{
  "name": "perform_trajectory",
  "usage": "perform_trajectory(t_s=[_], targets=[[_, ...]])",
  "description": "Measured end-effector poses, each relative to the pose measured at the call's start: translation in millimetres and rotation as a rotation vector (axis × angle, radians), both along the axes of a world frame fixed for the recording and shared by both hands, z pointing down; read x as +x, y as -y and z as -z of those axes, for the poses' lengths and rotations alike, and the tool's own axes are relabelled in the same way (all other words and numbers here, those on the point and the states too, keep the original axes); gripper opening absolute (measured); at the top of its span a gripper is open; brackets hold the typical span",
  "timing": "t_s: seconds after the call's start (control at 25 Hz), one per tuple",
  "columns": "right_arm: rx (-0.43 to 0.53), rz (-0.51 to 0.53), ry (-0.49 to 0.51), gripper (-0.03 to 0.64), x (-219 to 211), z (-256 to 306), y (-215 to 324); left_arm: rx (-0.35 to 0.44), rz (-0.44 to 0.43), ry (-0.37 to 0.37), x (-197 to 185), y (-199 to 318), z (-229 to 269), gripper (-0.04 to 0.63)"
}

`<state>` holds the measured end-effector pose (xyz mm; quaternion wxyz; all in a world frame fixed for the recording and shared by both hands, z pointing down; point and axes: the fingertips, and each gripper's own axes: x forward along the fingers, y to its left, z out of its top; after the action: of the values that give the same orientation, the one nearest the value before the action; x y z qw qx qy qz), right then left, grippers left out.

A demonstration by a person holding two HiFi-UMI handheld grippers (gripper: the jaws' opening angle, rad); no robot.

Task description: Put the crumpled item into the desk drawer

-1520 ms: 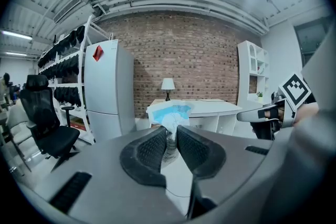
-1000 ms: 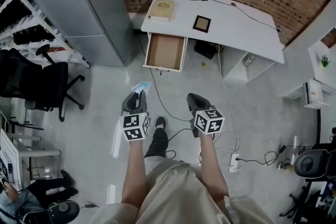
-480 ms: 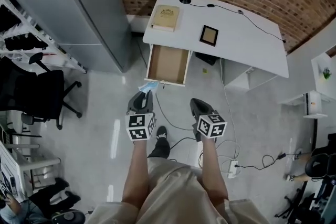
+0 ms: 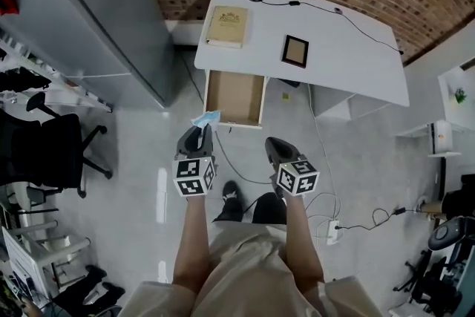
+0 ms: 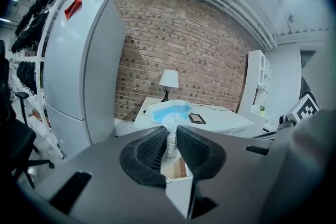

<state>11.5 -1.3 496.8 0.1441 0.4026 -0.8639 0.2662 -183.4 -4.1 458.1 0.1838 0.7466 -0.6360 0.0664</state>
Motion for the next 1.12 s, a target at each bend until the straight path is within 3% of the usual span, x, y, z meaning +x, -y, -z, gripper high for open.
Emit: perform_trajectory(t_s=[0.4,0.68,1.12], targets=[[-0.025,-0.038,-0.043,0.025,37.8,-28.8,32.3,-0.040,-0.038,-0.002,27.0,34.8,-30.5,0.072],[-0.048,0.065,-0.022,0.025,22.7,-35.4,94.3,-0.090,-0.021,0.043,29.5,84.1,-42.6,0.072],[-0.152,0.159,0.031,0.025,9.4,-75.3,179.4,-0.236,0.040,0.057,42.3,138.4,-95.2,0.071]])
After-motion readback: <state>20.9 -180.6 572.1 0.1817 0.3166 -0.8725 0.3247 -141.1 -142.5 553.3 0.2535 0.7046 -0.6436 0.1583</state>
